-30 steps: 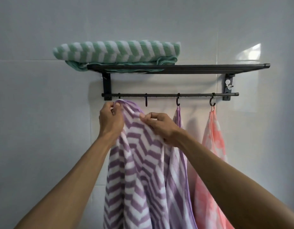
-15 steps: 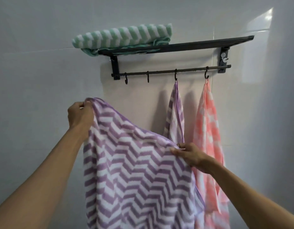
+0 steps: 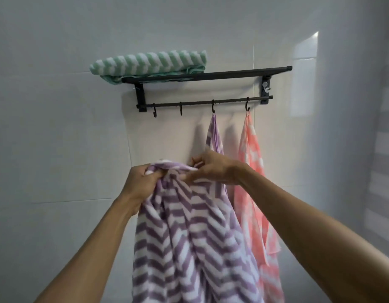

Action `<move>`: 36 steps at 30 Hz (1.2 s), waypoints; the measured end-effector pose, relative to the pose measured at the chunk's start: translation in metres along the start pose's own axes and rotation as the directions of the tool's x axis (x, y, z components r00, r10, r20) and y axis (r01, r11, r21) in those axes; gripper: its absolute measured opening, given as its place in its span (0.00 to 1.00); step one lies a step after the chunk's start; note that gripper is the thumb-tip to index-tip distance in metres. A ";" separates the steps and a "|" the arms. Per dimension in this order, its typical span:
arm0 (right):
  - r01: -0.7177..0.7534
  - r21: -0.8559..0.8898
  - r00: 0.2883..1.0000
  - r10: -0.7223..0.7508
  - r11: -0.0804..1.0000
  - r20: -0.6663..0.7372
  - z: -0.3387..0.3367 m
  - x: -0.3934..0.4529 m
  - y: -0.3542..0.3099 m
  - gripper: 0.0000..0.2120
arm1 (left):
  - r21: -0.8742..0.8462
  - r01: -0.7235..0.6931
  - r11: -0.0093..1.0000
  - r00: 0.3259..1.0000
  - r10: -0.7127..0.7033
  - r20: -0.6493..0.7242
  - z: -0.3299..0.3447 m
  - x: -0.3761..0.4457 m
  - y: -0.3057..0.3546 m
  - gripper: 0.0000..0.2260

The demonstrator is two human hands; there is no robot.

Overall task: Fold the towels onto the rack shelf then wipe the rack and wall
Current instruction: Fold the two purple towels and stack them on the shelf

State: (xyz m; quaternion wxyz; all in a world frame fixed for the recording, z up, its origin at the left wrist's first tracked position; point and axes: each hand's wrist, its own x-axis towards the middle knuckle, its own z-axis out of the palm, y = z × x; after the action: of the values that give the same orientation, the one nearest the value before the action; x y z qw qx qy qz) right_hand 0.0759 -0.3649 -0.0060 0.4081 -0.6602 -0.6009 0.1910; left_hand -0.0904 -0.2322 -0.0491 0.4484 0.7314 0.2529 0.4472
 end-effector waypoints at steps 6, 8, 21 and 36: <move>-0.296 -0.481 0.939 0.344 0.825 0.011 -0.016 -0.036 0.061 0.09 | -0.234 0.057 0.971 0.954 -0.122 -0.273 -0.046 0.009 0.009 0.09; -0.366 -0.580 0.923 0.363 0.727 -0.127 -0.019 -0.040 0.075 0.09 | -0.279 0.083 0.957 0.943 -0.166 -0.287 -0.060 0.009 0.006 0.07; -0.036 0.191 0.760 0.151 0.981 -0.632 0.016 0.004 -0.032 0.11 | 0.031 0.137 0.990 0.798 -0.129 0.589 -0.045 -0.024 -0.030 0.09; 0.116 0.840 0.984 0.052 0.531 -0.169 0.021 0.001 -0.059 0.08 | -0.149 0.033 0.988 0.775 0.069 0.628 -0.030 -0.007 0.003 0.16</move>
State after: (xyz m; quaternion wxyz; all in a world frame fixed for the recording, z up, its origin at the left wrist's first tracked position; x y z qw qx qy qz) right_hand 0.0225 -0.3608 0.0270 0.7305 -0.3827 -0.4074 0.3923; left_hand -0.1201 -0.2259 -0.0439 0.5573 0.8049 0.0462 0.1985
